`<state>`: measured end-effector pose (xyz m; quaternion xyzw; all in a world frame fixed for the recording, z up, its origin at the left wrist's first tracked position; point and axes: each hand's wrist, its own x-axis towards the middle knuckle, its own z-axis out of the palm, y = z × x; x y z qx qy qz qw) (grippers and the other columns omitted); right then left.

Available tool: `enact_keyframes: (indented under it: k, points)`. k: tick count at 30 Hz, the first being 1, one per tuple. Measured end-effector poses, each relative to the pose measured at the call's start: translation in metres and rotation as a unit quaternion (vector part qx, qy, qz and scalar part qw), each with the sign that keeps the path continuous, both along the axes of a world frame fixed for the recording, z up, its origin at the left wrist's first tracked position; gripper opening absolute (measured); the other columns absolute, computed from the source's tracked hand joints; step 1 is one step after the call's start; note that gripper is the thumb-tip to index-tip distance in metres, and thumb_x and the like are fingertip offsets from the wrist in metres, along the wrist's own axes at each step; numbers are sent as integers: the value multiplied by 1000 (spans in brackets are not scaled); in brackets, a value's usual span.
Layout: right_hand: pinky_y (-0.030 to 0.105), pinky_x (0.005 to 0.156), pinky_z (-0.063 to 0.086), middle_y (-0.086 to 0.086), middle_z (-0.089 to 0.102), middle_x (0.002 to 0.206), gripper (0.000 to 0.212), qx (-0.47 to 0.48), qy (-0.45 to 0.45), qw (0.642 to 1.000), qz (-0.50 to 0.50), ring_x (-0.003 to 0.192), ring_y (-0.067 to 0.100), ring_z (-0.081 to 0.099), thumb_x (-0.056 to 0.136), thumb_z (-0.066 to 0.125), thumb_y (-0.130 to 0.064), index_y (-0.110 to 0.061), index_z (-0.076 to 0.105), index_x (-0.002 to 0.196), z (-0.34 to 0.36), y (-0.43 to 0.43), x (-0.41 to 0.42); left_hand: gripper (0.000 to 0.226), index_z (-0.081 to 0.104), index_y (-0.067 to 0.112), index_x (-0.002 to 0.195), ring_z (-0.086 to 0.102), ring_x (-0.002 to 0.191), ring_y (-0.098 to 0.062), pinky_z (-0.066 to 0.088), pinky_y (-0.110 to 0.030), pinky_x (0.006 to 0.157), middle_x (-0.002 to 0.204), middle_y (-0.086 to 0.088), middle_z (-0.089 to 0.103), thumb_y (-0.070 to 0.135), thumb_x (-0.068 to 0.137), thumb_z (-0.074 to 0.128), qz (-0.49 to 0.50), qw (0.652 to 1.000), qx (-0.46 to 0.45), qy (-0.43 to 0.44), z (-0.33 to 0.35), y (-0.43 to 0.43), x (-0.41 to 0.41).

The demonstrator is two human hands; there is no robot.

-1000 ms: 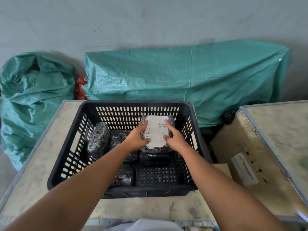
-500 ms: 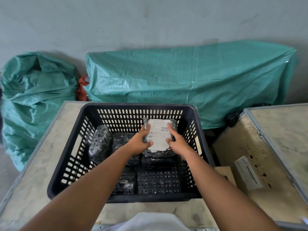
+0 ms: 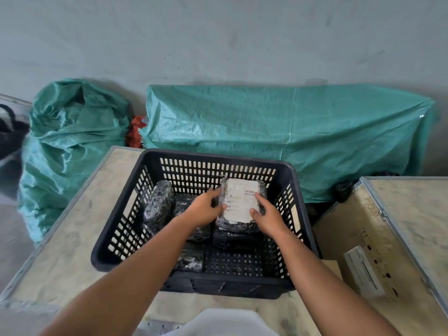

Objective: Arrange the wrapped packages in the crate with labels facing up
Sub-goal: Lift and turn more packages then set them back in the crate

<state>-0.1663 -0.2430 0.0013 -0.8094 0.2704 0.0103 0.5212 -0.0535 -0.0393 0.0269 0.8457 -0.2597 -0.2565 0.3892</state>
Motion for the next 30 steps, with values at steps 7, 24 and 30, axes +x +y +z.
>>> enact_keyframes:
  k: [7,24,30]
  points:
    - [46,123,28,21,30,163,59,-162,-2,987,2,152,35,27,97,68,-18,-13,48,153,22,9,0,66,35,34,156,63,115,-19,54,-29,92,169,-1,16,37,97,65,53,997,-27,-43,36,54,12]
    - [46,121,30,11,48,155,71,-101,-5,950,296,146,29,40,86,83,-21,-18,53,150,-6,145,91,55,55,41,143,62,119,-38,51,-42,99,150,-6,54,15,96,69,173,980,19,-92,47,189,56]
    - [61,123,3,8,7,173,103,-229,116,903,345,158,37,-2,76,88,-44,-35,31,161,-55,156,100,60,56,34,144,54,55,21,28,-1,49,128,-19,68,-2,95,59,211,975,-42,-56,42,180,57]
